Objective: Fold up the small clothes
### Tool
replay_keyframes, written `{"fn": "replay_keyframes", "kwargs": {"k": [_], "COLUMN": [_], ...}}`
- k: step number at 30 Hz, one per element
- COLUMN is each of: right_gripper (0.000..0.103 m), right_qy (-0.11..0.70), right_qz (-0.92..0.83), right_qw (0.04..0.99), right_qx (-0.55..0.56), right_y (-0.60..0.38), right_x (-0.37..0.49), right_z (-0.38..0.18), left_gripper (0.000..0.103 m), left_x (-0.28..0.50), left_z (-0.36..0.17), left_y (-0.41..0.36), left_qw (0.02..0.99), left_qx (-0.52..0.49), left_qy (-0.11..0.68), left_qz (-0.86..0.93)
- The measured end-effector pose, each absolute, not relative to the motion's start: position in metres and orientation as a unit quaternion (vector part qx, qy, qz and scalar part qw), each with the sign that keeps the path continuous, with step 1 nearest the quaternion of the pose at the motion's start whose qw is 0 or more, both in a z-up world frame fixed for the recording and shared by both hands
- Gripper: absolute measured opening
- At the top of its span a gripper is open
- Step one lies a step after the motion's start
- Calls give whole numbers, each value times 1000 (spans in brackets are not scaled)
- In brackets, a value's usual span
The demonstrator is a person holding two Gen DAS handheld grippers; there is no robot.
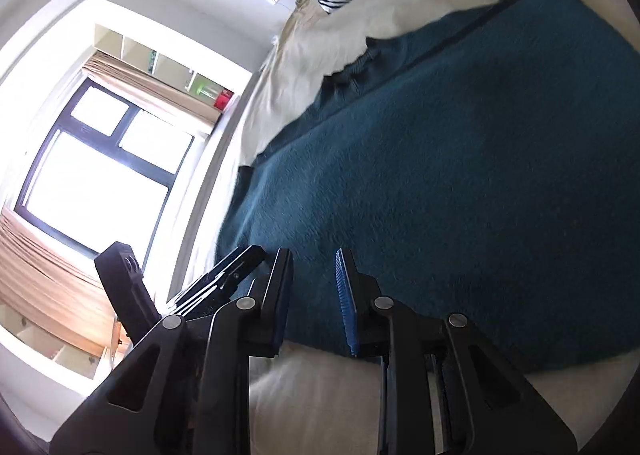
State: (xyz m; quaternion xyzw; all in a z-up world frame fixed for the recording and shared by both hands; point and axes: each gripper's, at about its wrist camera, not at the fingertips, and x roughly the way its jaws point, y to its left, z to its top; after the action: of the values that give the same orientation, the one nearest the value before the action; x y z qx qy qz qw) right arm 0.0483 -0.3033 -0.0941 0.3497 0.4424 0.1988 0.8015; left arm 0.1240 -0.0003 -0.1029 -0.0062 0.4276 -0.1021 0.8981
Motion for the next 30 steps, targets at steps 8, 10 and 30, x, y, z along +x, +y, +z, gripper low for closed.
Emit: {"fn": "replay_keyframes", "kwargs": {"k": [8, 10, 30], "right_gripper": [17, 21, 25], "right_qy": [385, 363, 402], "right_qz": [53, 14, 64], "right_qw": [813, 814, 807], "right_qx": [434, 453, 428], "right_y": [-418, -444, -383], "right_x": [-9, -28, -30], "right_z": [-116, -109, -114], "left_gripper": [47, 47, 48], "left_x": [105, 98, 67], "left_z": [-99, -95, -81], "left_y": [34, 42, 108], "left_qw": [897, 898, 898], "left_qx": [-50, -65, -177], "left_qy": [429, 426, 397], "left_qz": [-99, -90, -71]}}
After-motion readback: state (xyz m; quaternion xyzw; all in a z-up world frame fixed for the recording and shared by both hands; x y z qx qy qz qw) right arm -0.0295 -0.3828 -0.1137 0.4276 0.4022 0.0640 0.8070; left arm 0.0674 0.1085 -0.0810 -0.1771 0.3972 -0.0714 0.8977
